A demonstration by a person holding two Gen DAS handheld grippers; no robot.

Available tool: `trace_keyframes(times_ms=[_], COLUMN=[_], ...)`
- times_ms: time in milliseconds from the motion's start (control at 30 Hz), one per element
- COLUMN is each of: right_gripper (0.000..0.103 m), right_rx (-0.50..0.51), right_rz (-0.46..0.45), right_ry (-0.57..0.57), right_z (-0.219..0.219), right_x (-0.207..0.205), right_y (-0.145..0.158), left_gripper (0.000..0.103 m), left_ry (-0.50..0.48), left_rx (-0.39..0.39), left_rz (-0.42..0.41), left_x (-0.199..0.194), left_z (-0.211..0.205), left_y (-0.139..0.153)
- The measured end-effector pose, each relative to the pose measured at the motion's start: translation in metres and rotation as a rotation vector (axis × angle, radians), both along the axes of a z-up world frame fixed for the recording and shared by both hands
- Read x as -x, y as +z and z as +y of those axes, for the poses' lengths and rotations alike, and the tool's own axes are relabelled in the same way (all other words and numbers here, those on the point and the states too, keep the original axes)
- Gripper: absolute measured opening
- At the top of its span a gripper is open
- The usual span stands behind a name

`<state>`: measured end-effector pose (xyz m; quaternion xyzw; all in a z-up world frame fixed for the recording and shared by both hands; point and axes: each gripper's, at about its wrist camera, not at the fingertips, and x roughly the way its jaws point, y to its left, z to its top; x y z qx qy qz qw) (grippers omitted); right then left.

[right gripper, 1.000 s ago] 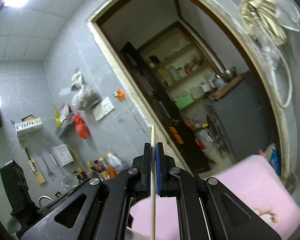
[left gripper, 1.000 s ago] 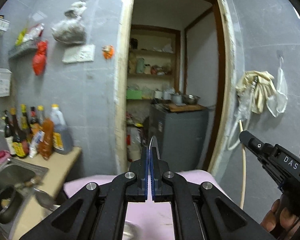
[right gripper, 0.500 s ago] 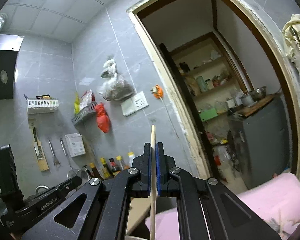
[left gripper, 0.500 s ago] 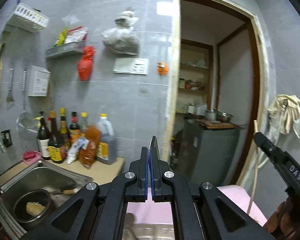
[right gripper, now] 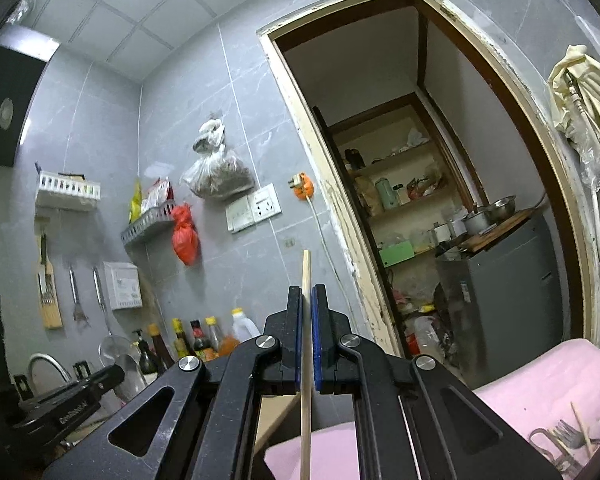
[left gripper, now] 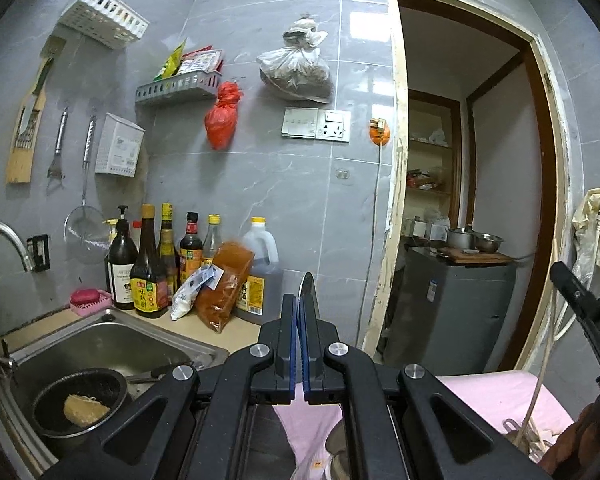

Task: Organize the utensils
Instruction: 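Lift the spoon and chopstick and carry both over the white holder, then open the left gripper over the holder while the right gripper releases the chopstick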

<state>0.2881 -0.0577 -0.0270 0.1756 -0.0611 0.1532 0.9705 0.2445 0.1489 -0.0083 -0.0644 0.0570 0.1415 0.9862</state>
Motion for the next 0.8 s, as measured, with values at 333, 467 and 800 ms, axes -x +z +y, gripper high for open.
trace_keyframes(times_ms=[333,467,800], right_gripper=[0.004,0.004,0.004], right_rx=[0.049,0.067,0.085], right_rz=[-0.011,0.002,0.069], right_ry=[-0.017,-0.012,0.009], right_z=[0.006,0.007,0.005], right_x=[-0.006,-0.006,-0.012], right_y=[-0.017,-0.025,-0.040], left_gripper=[0.002,0.002,0.002], left_ry=[0.013,0.012,-0.027], left_rx=[-0.151,-0.203,-0.249], left_rz=[-0.076,-0.093,-0.074], left_x=[0.002,0.003,0.004], left_z=[-0.027,-0.039,-0.053], left_y=[-0.028,-0.037,-0.054])
